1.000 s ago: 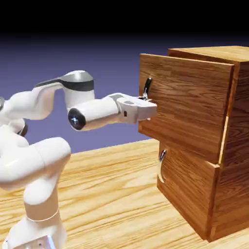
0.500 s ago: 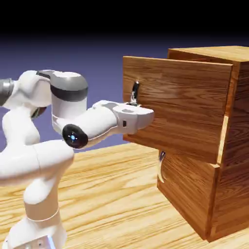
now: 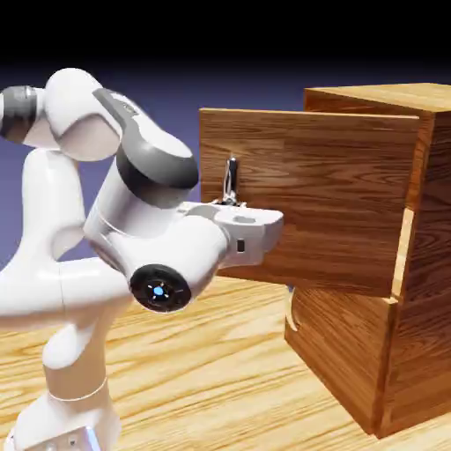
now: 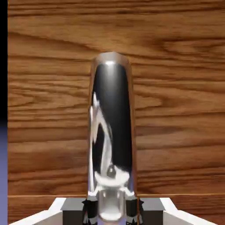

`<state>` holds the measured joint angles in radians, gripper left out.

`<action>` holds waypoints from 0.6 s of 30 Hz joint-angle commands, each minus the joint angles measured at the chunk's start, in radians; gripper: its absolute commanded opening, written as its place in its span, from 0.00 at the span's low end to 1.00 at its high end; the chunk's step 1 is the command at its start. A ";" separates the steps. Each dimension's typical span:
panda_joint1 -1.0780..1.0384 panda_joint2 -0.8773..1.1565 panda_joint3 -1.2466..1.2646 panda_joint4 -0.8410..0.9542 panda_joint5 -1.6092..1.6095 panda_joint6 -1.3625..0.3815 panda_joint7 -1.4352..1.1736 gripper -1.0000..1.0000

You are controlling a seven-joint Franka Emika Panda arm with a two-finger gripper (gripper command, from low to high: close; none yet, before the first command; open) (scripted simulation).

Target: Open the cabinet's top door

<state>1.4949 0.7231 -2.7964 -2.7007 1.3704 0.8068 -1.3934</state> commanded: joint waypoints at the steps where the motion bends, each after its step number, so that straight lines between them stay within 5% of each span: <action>1: -0.004 -0.036 0.000 0.026 -0.030 -0.007 -0.021 0.00; 18: 0.010 -0.646 0.038 0.580 -0.471 -0.131 -0.219 0.00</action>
<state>1.5062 0.0769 -2.7592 -2.1209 0.8987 0.6753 -1.6133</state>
